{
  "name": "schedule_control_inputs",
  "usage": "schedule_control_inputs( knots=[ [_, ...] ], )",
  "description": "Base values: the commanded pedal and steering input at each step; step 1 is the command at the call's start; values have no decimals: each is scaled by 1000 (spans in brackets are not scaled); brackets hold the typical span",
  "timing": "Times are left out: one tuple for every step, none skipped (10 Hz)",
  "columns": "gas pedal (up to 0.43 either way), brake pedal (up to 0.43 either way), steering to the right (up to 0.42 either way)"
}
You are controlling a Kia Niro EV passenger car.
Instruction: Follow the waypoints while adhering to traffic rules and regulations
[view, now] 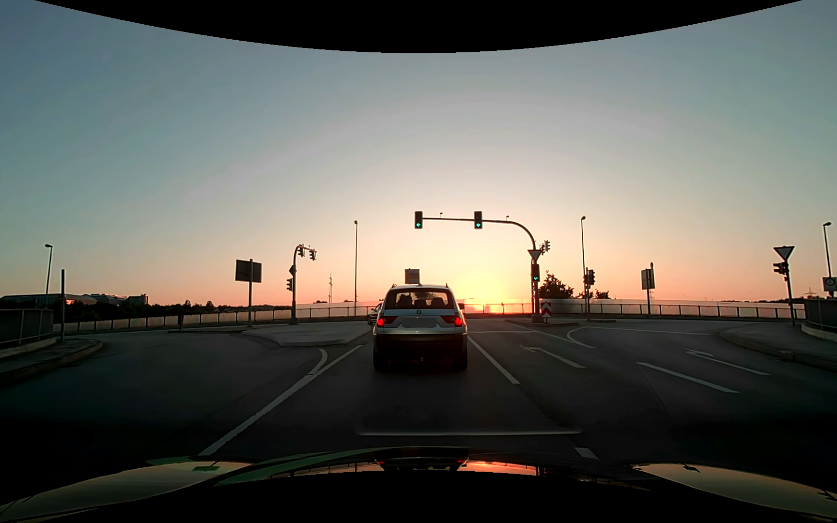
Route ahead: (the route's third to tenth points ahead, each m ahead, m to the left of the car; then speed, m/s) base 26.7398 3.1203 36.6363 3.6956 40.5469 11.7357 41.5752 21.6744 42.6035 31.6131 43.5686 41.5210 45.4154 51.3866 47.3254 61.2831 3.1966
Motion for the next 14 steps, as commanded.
schedule_control_inputs(
  knots=[
    [398, 0, 3],
    [409, 0, 3],
    [409, 0, 3],
    [409, 0, 3],
    [409, 0, 3],
    [409, 0, 3],
    [409, 0, 4],
    [409, 0, 4],
    [409, 0, 4],
    [409, 0, 4],
    [409, 0, 4],
    [390, 0, 5],
    [319, 0, 6],
    [311, 0, 7]
  ],
)
